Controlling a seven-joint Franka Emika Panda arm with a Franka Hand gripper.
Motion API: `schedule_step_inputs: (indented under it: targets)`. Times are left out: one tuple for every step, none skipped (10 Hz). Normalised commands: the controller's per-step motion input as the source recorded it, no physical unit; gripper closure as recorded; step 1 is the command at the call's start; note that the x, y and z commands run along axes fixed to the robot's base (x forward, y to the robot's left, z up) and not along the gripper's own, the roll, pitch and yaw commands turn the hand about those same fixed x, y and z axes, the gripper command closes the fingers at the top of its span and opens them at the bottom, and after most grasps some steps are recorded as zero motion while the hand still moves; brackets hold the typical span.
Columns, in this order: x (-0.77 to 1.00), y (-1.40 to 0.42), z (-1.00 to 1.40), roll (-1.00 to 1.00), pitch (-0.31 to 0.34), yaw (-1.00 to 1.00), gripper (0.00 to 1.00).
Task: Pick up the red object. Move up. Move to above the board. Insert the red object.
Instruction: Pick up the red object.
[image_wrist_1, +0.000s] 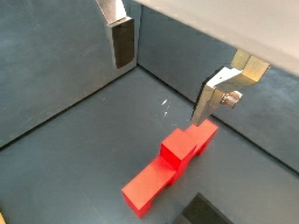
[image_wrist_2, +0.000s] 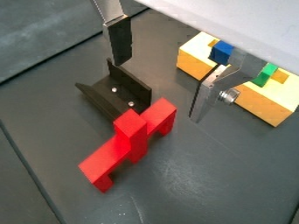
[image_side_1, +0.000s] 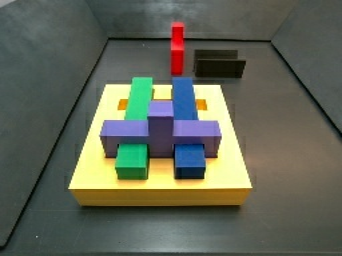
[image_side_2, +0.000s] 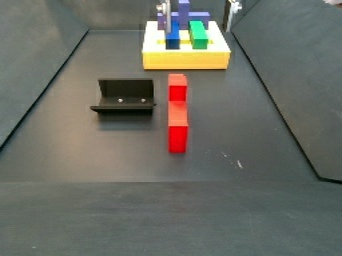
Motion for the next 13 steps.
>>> schedule_step_inputs:
  targets:
    - [-0.09, 0.09, -0.11, -0.16, -0.069, -0.44, 0.00]
    - [-0.11, 0.09, -0.12, -0.26, -0.111, -0.61, 0.00]
    - [0.00, 0.06, -0.06, -0.17, -0.009, -0.69, 0.00]
    - [0.00, 0.01, -0.07, -0.14, 0.000, -0.75, 0.00]
    - [0.25, 0.08, -0.06, -0.16, 0.037, -0.75, 0.00]
    - [0.50, 0.17, -0.07, -0.17, 0.157, -0.56, 0.00]
    - [0.50, 0.15, -0.05, -0.18, 0.150, -0.57, 0.00]
    - [0.47, 0.14, -0.02, -0.20, 0.137, -0.60, 0.00]
    - [0.41, 0.10, 0.00, -0.20, 0.129, -0.66, 0.00]
    - [0.34, 0.07, 0.00, -0.19, 0.127, -0.71, 0.00]
    - [0.23, 0.01, -0.03, -0.17, 0.124, -0.80, 0.00]
    - [0.16, 0.00, -0.02, -0.16, 0.109, -0.88, 0.00]
    - [0.15, 0.00, -0.02, -0.17, 0.096, -0.90, 0.00]
